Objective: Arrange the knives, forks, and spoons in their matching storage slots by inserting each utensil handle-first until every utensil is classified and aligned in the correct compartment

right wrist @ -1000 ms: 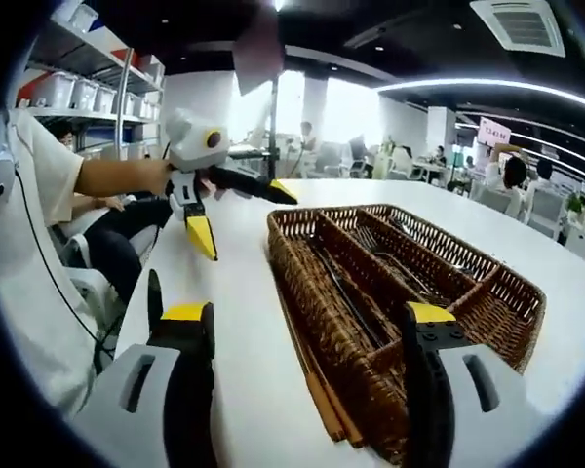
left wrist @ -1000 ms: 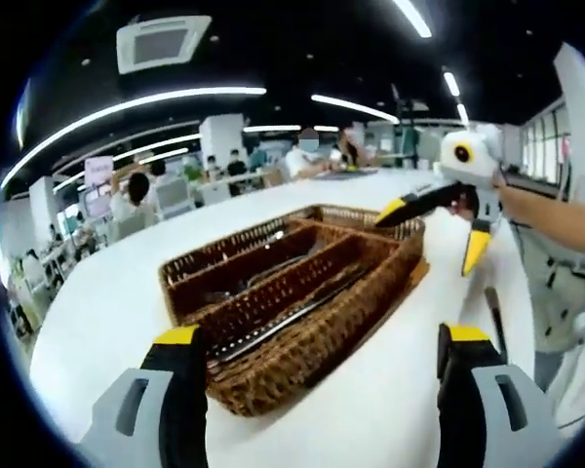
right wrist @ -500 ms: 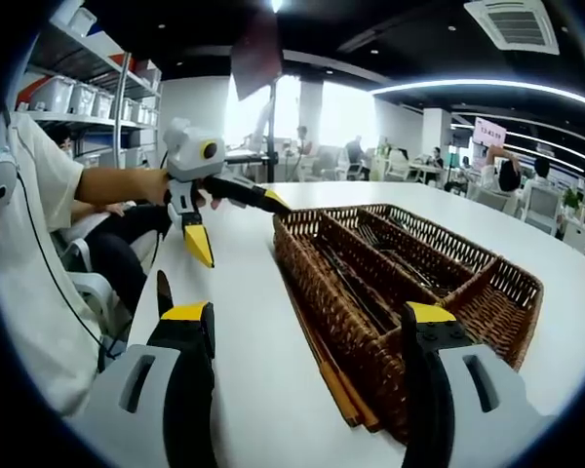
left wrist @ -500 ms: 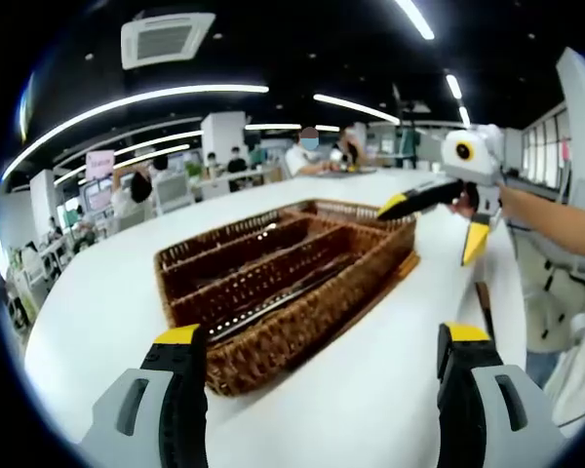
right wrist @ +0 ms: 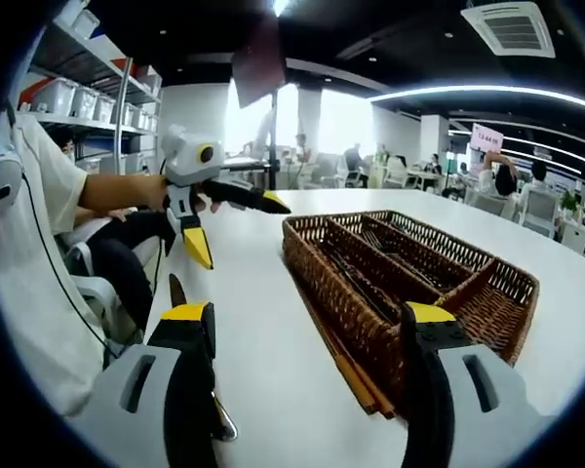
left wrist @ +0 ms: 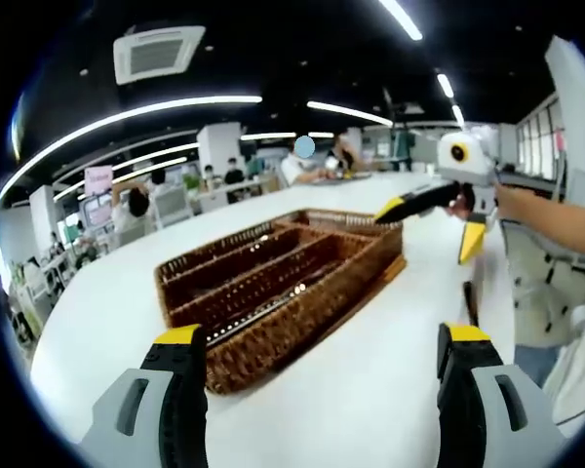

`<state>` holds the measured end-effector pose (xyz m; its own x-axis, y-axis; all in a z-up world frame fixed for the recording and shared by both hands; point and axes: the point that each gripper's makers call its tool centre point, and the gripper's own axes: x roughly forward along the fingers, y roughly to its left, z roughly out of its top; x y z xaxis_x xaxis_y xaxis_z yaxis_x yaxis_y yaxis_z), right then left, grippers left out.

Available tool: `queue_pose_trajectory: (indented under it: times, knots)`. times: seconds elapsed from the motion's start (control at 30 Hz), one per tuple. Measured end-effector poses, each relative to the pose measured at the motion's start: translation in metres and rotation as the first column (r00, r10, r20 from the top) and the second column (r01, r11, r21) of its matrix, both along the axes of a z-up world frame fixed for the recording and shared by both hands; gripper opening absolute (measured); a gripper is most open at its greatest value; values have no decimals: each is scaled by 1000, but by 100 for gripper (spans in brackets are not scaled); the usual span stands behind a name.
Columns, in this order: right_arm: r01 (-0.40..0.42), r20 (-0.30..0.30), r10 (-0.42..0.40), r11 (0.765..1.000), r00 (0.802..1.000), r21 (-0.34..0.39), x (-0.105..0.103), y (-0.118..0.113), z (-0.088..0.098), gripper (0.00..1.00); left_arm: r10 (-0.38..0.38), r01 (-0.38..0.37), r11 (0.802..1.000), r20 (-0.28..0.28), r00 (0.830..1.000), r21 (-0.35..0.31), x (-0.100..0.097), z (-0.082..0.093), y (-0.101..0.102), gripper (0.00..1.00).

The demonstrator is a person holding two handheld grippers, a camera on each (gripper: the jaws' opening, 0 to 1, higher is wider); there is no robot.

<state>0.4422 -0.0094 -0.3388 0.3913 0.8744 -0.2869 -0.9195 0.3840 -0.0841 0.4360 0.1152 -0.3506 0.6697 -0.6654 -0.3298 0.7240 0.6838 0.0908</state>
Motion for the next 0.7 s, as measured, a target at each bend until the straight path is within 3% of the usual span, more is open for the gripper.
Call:
queue_pose_trajectory:
  times: [0.4, 0.7]
  knots:
    - [-22, -4, 22, 1000, 1000, 5, -20, 1, -5, 80, -29, 29, 1000, 22, 999, -2, -8, 4, -5, 100]
    - [-18, -25, 19, 1000, 1000, 16, -29, -9, -13, 77, -35, 34, 999, -11, 999, -12, -14, -7, -2, 100]
